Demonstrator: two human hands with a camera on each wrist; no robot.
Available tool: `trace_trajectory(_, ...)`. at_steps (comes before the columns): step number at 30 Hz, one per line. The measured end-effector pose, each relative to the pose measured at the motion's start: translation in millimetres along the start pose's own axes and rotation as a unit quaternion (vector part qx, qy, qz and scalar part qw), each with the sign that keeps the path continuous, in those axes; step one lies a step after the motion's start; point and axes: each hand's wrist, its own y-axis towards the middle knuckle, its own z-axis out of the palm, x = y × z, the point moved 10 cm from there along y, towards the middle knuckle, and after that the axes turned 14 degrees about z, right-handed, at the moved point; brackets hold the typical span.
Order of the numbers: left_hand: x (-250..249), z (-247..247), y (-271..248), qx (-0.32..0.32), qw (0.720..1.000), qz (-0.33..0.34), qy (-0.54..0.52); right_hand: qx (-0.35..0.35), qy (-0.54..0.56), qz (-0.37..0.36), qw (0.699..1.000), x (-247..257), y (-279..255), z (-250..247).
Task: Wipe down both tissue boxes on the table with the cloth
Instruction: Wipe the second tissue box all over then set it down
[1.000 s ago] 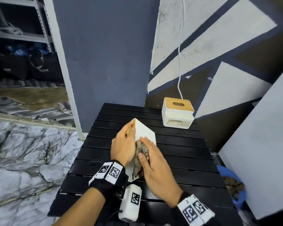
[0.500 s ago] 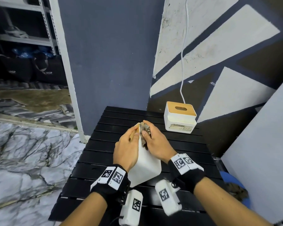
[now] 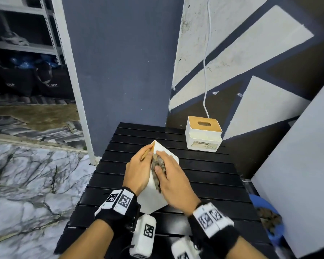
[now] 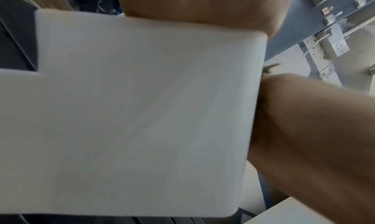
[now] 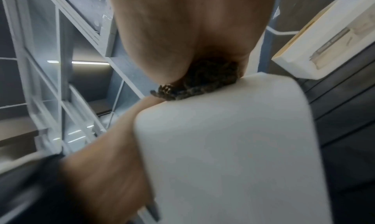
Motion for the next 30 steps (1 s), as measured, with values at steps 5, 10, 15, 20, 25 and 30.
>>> trace_trajectory(5,1,1,1,0.004,1.0,-0.001,0.011,0.011,-0.004,0.044,0.999,-3,69,-10)
trace_trajectory(10,4,-1,2,0.0,1.0,-0.001,0.013,0.033,-0.006,0.059,0.998,-10,84,-8)
trace_trajectory(15,10,3,3,0.017,0.999,-0.036,-0.002,0.035,-0.007,0.105,0.994,-35,75,-17)
trace_trajectory(20,27,15,6,0.052,0.965,-0.201,-0.158,0.017,0.011,0.115,0.993,-50,60,-27)
trace_trajectory(25,33,18,11,0.009,0.949,-0.252,-0.191,0.007,0.041,0.113,0.993,-54,47,-25)
trace_trajectory(30,32,17,8,0.002,0.949,-0.239,-0.207,-0.011,0.039,0.066,0.997,-37,40,-32)
